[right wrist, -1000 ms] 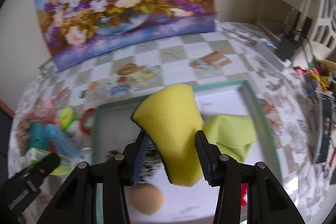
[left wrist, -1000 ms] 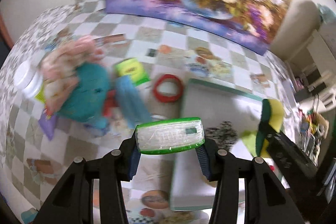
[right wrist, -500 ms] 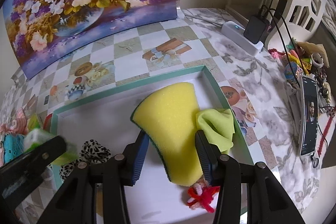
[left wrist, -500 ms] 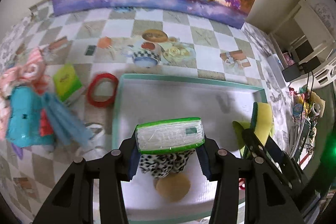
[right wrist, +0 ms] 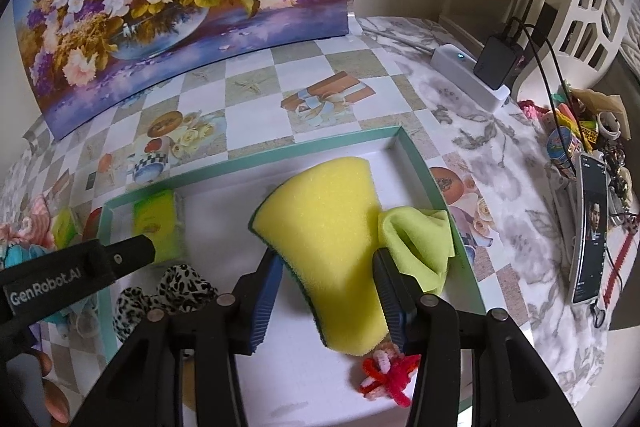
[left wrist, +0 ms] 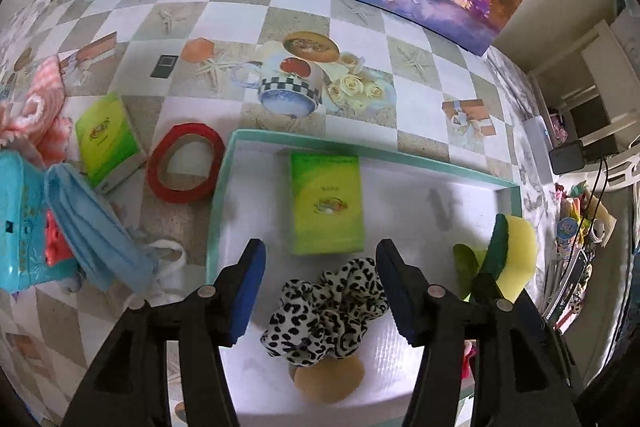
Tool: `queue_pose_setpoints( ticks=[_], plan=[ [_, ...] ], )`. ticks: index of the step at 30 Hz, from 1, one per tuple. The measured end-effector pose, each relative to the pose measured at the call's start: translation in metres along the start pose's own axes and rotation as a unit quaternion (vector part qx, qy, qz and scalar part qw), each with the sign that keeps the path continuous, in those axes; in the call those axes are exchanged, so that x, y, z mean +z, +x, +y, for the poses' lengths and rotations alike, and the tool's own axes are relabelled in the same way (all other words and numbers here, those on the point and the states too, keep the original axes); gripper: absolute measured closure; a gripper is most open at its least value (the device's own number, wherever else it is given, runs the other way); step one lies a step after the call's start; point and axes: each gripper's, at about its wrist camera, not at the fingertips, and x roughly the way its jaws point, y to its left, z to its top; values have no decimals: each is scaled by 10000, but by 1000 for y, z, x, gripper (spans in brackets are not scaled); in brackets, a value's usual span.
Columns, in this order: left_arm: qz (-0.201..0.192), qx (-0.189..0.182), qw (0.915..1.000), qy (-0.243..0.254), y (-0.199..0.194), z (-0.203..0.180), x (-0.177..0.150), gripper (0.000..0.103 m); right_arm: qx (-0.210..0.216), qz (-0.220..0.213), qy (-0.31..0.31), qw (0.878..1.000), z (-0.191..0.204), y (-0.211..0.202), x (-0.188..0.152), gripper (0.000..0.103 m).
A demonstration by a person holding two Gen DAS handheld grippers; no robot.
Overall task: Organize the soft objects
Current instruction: 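Open both tools to drop the wipes pack and sponge into the tray, then withdraw both open tools toward the purple packet and blue mask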
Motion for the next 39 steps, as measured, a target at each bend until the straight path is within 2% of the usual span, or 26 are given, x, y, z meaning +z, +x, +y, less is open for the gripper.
queue_pose_setpoints(
  ticks=[6, 8, 11, 14, 20, 27, 39],
  plan=[
    [-140, 114, 9998, -94, -15, 10, -2, 44, 121, 69, -87, 9999, 7, 0, -2, 39],
    [-220, 254, 9994, -124, -20, 13, -3, 41, 143, 26, -108, 9998, 8, -2, -3, 27],
    [-349, 430, 9983, -189, -26, 21, -3, 33, 188, -30, -98, 9998, 9, -5, -2, 16],
    [-449, 588, 9970, -220, -30, 26, -4, 27, 147, -50, -93, 9998, 9, -5, -2, 16],
    [-671, 855, 9939, -165, -42, 31, -6, 26, 155, -48, -183, 9997, 15, -8, -4, 16],
    [-965, 957, 9904, -262, -69, 42, -8, 25, 62, -250, -226, 9994, 21, -26, -6, 16],
    [-1071, 1094, 9881, -130, -96, 58, -27, 25, 30, -194, -491, 9986, 48, -41, -23, 16]
  ],
)
